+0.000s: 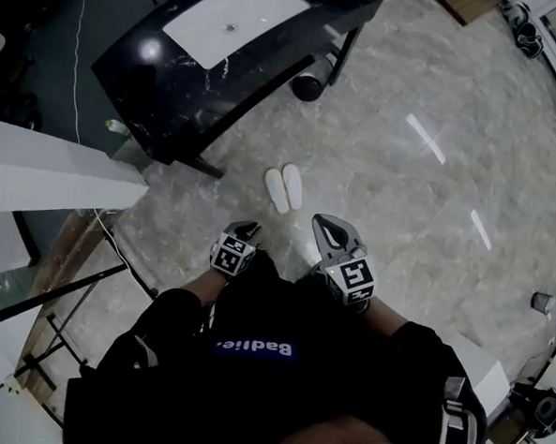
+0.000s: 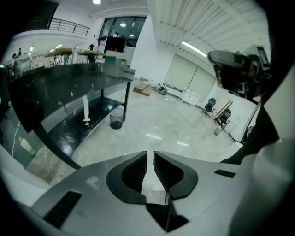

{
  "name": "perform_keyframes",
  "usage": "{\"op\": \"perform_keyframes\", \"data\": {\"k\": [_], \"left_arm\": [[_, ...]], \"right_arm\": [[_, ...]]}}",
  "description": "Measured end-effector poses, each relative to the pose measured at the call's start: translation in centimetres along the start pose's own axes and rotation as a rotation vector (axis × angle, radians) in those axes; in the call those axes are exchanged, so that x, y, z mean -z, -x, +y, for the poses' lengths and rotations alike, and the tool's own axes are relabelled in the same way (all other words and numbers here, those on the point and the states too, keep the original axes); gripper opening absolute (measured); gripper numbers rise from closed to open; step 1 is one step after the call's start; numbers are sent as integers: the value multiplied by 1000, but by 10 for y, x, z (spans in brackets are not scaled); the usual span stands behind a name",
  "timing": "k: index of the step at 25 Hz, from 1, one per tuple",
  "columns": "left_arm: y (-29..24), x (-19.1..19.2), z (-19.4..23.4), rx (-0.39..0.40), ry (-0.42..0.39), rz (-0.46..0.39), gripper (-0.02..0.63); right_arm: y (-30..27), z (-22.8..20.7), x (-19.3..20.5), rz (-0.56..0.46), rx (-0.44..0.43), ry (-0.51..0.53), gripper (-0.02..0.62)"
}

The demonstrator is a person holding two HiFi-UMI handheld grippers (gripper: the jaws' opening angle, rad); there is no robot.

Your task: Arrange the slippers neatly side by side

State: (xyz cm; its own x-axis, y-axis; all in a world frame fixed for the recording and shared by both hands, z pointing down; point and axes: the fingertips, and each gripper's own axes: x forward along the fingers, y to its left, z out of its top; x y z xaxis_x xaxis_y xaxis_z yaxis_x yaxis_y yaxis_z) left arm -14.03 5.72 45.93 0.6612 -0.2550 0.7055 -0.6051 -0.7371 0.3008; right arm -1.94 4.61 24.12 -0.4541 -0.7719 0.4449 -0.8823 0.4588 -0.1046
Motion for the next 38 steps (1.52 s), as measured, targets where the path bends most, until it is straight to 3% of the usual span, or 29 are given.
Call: {"op": "perform_keyframes", "data": {"k": [4,7,9,11,16,20,25,29,34,38], "left_arm": [[59,-75,-28,4,-147,-154,46],[90,-106,-33,-89,-313,-239,46],[107,-117,-38,-170,-361,-296,46],[129,-132,-44,-263,-335,-359,46],[190,-142,-73,-421,-96,-538,46],[231,-143,-133,-483,-154,-574,46],[263,-194,-207,-547,-227,-647,46],[253,-215,-240,-498,-208,-691,44],[245,-224,-259,-276,-84,-774,25],[263,-233,-279,-192,-174,-835,20]], "right_arm": [[3,5,-57,-90,-13,65,-2],[13,13,-83,-151,-50,158,-2],[27,16,-85,-181,-84,221,-2],[45,10,-82,-196,-121,254,-2],[106,-21,-74,-225,-143,259,-2],[141,-37,-60,-241,-174,210,-2],[178,-23,-87,-328,-245,181,-2],[196,-4,-111,-407,-257,179,-2],[211,24,-123,-454,-238,202,-2],[213,52,-131,-487,-234,213,-2]]}}
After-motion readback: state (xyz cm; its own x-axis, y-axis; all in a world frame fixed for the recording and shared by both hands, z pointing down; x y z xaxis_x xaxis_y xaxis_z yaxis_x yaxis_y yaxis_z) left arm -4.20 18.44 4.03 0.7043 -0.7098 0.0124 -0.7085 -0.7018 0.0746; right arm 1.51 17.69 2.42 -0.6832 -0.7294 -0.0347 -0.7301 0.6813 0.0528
